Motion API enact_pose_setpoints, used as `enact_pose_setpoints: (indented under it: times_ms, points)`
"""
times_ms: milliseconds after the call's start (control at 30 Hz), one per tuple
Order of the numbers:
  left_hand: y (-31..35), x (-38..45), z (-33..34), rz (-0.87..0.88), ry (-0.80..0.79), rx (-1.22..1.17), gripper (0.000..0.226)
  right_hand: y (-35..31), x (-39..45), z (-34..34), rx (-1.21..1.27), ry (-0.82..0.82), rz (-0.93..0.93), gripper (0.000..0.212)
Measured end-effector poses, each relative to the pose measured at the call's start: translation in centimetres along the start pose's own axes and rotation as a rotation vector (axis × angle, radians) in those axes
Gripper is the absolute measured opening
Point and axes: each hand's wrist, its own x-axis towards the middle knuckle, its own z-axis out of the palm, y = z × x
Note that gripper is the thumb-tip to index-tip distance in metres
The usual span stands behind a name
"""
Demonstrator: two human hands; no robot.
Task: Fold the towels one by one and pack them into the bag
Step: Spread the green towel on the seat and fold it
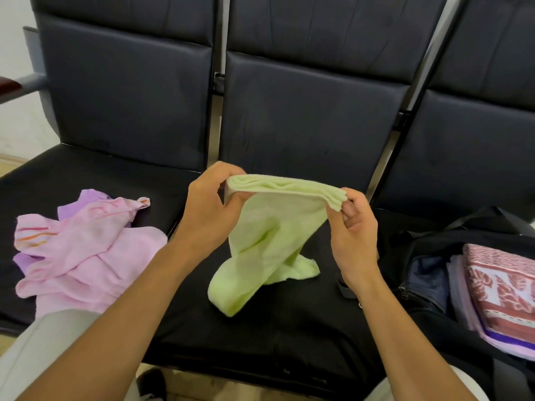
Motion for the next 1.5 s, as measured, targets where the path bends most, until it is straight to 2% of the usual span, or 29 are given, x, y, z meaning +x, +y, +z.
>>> enact_pose_setpoints:
  times_ms: [67, 167, 300, 433, 500, 567, 600, 633, 667, 733, 767, 833, 900, 967, 1033, 1167, 1300, 1400, 1433, 1500]
  points:
    - [0.8, -0.1, 0.1, 0.076, -0.032, -0.081, 0.020, -0.3, 0.0, -0.1, 0.012, 0.008, -0.012, 0.018]
    - [1.4, -0.4, 0.6, 0.160, 0.006, -0.066, 0.019, -0.9, -0.3, 0.0, 0.020, -0.001, -0.032, 0.017]
    - [1.8, -0.4, 0.8, 0.100, 0.056, -0.115, 0.023, -1.6, -0.6, 0.2, 0.061, 0.002, 0.063, 0.013]
    - [1.3, -0.2, 1.3, -0.173, 0.044, -0.178, 0.001, -1.5, -0.6, 0.7, 0.107, -0.009, 0.339, 0.019]
    - [1.0, -0.2, 1.5, -0.377, 0.047, -0.262, 0.016, -1.8, -0.8, 0.7, 0.181, -0.111, 0.596, 0.040]
    - [0.9, 0.0, 1.6, -0.584, 0.024, -0.354, 0.034, -2.5, -1.2, 0.4, 0.314, -0.289, 0.789, 0.064]
    - [0.8, 0.0, 1.7, -0.683, -0.003, -0.387, 0.040, -2.6, -1.3, 0.3, 0.354, -0.357, 0.842, 0.064]
    - [0.9, -0.1, 1.5, -0.786, -0.018, -0.409, 0.041, -2.4, -1.3, 0.3, 0.363, -0.405, 0.857, 0.054]
    - [0.7, -0.2, 1.2, -0.912, -0.058, -0.496, 0.039, -2.2, -1.4, 0.1, 0.351, -0.406, 0.848, 0.044]
    - [1.0, -0.1, 0.8, -1.103, -0.162, -0.789, 0.032, -1.8, -1.4, 0.0, 0.377, -0.359, 0.817, 0.040]
    - [1.1, -0.2, 0.7, -1.125, -0.207, -0.923, 0.029, -1.8, -1.3, 0.1, 0.397, -0.314, 0.797, 0.037]
    - [0.8, -0.4, 0.6, -1.083, -0.298, -0.999, 0.028, -1.7, -1.1, 0.2, 0.397, -0.222, 0.751, 0.031]
    - [0.7, -0.6, 0.6, -1.024, -0.461, -0.848, 0.031, -1.7, -0.9, 0.3, 0.366, -0.172, 0.717, 0.029]
    - [0.7, -0.9, 0.7, -0.969, -0.521, -0.654, 0.032, -1.4, -0.8, 0.1, 0.308, -0.143, 0.723, 0.029]
    - [0.2, -1.0, 0.7, -0.926, -0.473, -0.537, 0.028, -1.4, -0.9, 0.1, 0.226, -0.143, 0.744, 0.029]
    - [0.2, -0.8, 0.7, -0.917, -0.378, -0.525, 0.031, -1.2, -0.6, -0.1, 0.144, -0.173, 0.791, 0.034]
    - [0.3, -0.9, 1.0, -1.024, -0.355, -0.527, 0.032, -1.2, -0.5, -0.6, 0.247, -0.174, 0.841, 0.033]
    - [-0.5, -0.8, 0.4, -1.162, -0.369, -0.801, 0.026, -1.4, -0.7, -1.0, 0.389, -0.260, 0.793, 0.038]
    - [-0.7, -0.7, 0.2, -1.171, -0.353, -0.914, 0.022, -1.5, -0.6, -1.0, 0.422, -0.281, 0.768, 0.039]
    - [-1.0, -0.5, 0.1, -1.144, -0.307, -1.041, 0.028, -1.4, -0.6, -1.0, 0.463, -0.294, 0.755, 0.037]
